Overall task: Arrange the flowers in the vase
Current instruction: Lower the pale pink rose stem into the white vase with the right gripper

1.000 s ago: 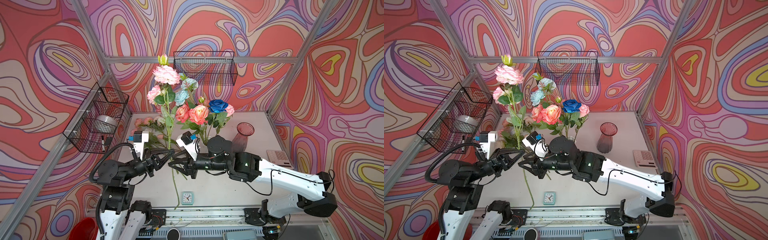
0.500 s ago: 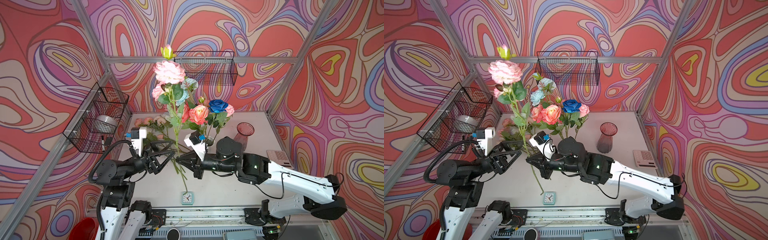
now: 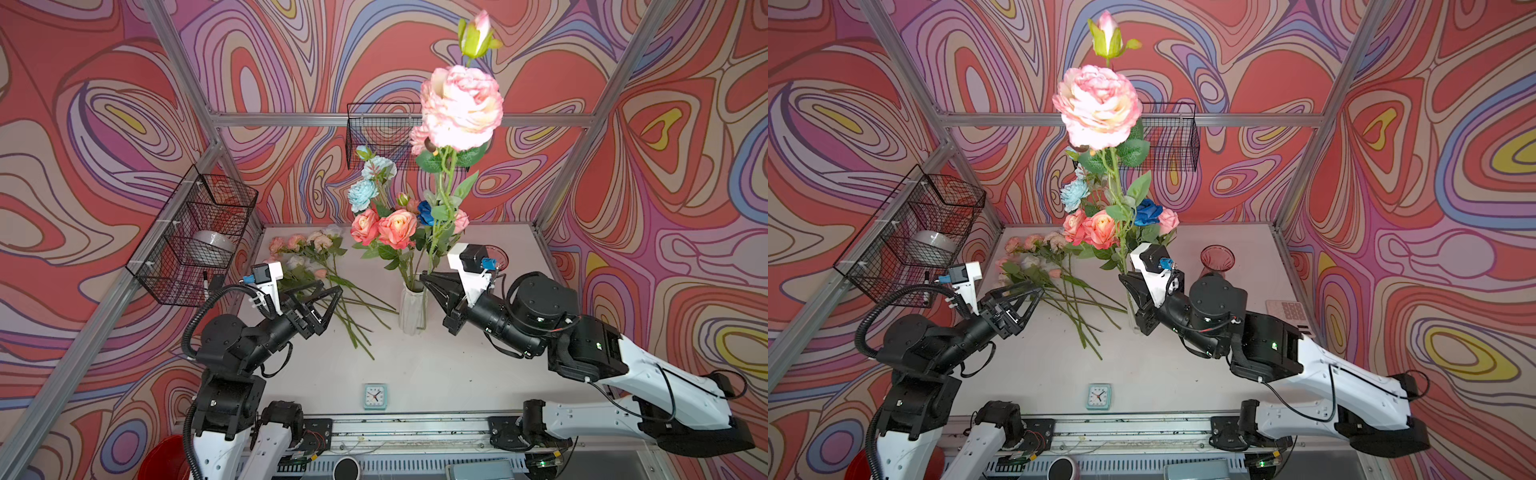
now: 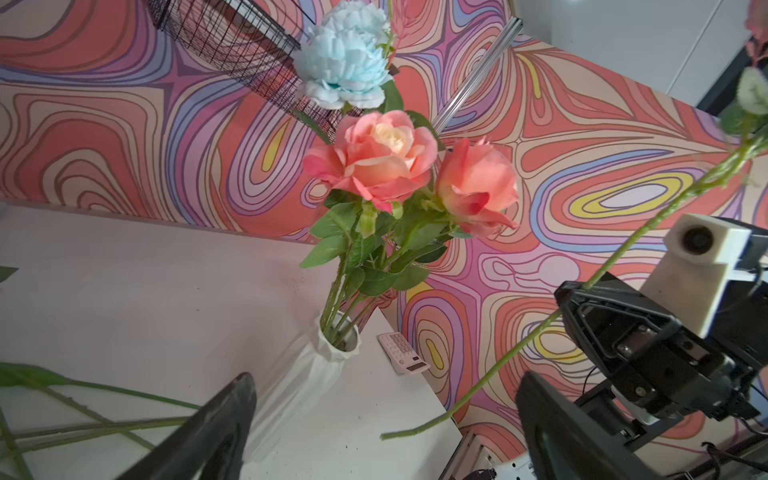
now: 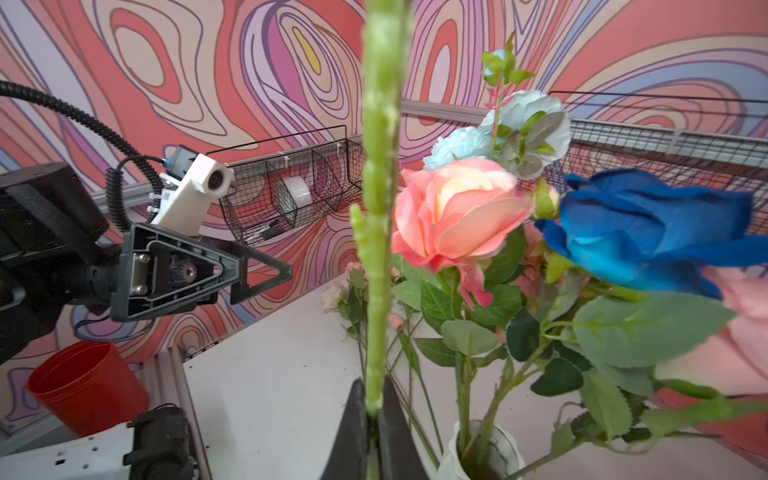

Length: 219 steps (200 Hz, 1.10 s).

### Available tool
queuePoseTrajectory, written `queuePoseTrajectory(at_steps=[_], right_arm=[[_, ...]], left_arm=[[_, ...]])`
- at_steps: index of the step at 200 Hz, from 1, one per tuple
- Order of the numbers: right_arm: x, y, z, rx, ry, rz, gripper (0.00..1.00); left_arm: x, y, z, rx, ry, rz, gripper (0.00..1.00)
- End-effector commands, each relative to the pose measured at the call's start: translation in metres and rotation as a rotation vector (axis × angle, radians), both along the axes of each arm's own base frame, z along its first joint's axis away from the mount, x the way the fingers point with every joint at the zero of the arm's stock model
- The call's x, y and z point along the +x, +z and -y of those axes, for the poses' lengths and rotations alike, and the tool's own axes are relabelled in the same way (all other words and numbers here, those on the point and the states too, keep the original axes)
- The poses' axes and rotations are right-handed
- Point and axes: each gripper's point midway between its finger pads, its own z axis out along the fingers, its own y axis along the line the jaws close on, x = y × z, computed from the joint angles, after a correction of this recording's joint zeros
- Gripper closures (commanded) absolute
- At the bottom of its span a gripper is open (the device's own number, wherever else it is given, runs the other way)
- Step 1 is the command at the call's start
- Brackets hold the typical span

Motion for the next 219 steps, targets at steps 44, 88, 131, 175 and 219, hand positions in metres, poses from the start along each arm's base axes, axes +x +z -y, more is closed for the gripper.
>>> queuePoseTrajectory(at_steps=[44,88,131,175,219], right_arm=[[0.021,0.044,0.018,0.006,-0.117,0.189,1.0],[0.055,0.046,0.011,0.057,-0.076,0.141,1.0],[0.087,0.029,0.0,0.058,-0.066,0.09,1.0],[0.11,-0.018,-0.003,0.035,-0.092,0.016,1.0],[0.113,-0.071,0.0,0.025,-0.127,-0.102,1.0]], left_arm=[[0.01,-0.015,-0.001,0.008,0.018,-0.031,0.0],[0.011,-0.018,0.0,0.005,0.009,-0.038,0.0],[0.01,-0.02,0.0,0.022,0.011,-0.038,0.0],[0.011,-0.024,0.001,0.02,0.006,-0.045,0.0],[0.014,-0.024,0.002,0.013,-0.003,-0.052,0.0]])
